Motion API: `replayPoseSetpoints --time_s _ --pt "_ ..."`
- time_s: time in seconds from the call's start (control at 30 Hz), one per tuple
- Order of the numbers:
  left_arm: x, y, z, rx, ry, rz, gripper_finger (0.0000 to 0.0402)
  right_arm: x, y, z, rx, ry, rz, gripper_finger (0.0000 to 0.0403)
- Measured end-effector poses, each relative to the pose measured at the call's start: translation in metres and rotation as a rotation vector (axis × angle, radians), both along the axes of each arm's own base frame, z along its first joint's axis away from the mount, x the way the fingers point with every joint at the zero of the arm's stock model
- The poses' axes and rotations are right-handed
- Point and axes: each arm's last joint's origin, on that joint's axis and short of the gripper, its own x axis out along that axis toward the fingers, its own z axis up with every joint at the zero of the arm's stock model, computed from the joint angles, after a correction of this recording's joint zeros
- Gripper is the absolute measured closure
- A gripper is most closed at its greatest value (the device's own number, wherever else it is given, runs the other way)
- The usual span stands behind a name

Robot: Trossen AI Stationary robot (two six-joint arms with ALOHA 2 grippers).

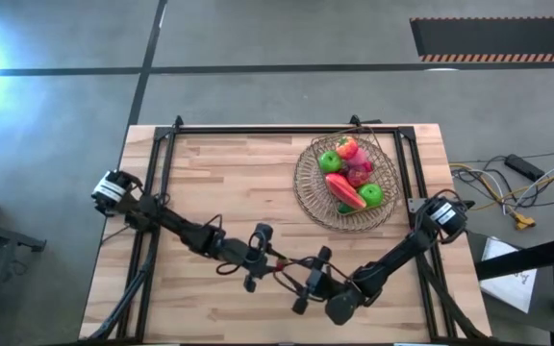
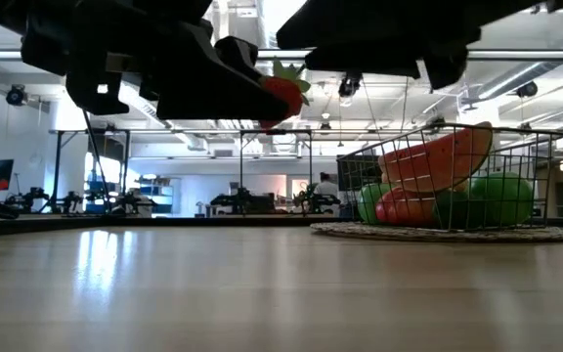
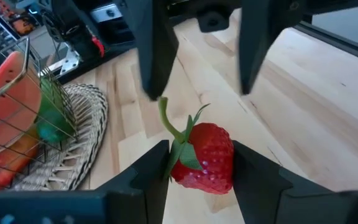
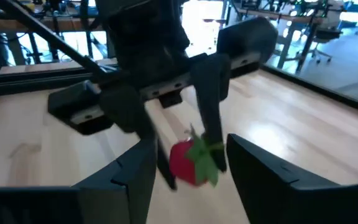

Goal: Build produce basket
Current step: Put the strawberry into the gold wire basket

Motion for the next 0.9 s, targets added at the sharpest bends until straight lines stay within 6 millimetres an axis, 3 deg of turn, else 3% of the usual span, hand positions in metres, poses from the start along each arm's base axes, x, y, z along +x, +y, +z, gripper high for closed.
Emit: replayPoseSetpoints --time_s 0.9 --pt "-0.002 -0.008 0.002 -0.011 -0.016 -0.023 0.0267 0.011 -0.012 -0.001 0.064 0.02 0.036 0.0387"
